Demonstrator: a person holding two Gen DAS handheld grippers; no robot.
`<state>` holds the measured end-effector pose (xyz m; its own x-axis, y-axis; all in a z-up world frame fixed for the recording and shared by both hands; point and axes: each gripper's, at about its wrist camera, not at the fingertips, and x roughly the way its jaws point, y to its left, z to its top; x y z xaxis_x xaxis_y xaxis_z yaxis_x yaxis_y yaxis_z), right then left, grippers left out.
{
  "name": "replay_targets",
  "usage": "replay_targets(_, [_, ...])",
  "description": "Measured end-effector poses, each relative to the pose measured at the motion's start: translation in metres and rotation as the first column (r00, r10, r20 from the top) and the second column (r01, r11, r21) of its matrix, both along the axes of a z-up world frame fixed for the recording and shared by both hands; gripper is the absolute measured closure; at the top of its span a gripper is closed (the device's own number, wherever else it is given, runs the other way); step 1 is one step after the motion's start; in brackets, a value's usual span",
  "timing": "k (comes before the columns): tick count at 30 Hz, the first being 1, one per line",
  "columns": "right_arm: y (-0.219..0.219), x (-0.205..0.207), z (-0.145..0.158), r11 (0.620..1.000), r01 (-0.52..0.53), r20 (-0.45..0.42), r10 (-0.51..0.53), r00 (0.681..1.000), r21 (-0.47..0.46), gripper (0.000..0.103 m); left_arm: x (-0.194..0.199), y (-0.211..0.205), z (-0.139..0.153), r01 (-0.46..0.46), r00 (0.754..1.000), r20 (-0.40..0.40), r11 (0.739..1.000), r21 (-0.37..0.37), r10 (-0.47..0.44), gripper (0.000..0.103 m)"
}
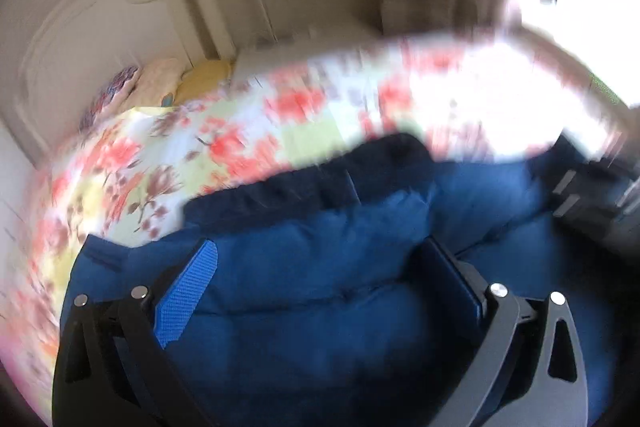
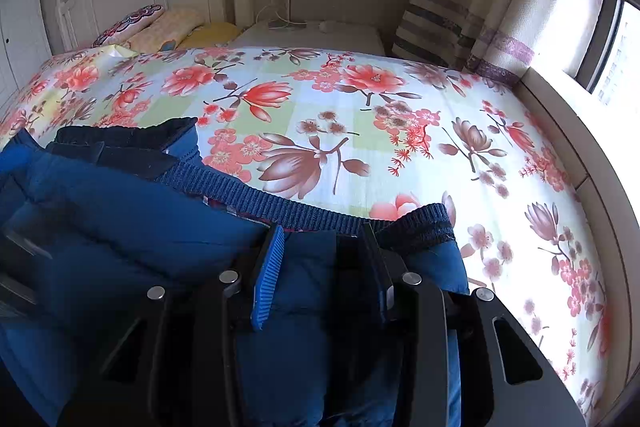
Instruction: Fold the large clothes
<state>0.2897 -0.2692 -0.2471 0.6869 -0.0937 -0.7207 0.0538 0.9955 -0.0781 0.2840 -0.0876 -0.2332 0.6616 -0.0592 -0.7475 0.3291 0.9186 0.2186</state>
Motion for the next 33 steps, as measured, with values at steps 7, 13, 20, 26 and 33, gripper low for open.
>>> replay_targets(7, [0.001, 0.0, -0.001, 1.0, -0.001, 0.0, 0.001, 1.0, 0.012, 0.066, 0.028, 0.06, 0.011, -0.054, 0.995, -0.095, 0.982, -0.181, 0.037, 0.002])
replay_targets(13, [0.001, -0.001, -0.002, 1.0, -0.002, 0.002, 0.002, 1.0, 0.019, 0.066, 0.068, 0.181, 0.003, -0.293, 0.95, -0.208, 0.899, -0.325, 0.234, 0.003])
replay_targets(20, [-0.002, -0.001, -0.001, 0.999, -0.002, 0.003, 0.002, 1.0, 0.036, 0.066, 0.062, 0.182, -0.003, -0.286, 0.956, -0.172, 0.886, -0.365, 0.237, 0.005])
replay_targets(26, [0.012, -0.001, 0.02, 0.997, 0.048, -0.025, -0.049, 0.998, -0.062, 0.066, 0.063, 0.19, -0.003, -0.282, 0.957, -0.172, 0.882, -0.379, 0.232, 0.004])
replay_targets(33, [0.148, -0.022, 0.035, 0.943, -0.304, 0.007, 0.308, 0.951, -0.133, 0.062, 0.064, 0.188, -0.005, -0.278, 0.959, -0.167, 0.885, -0.373, 0.231, 0.003])
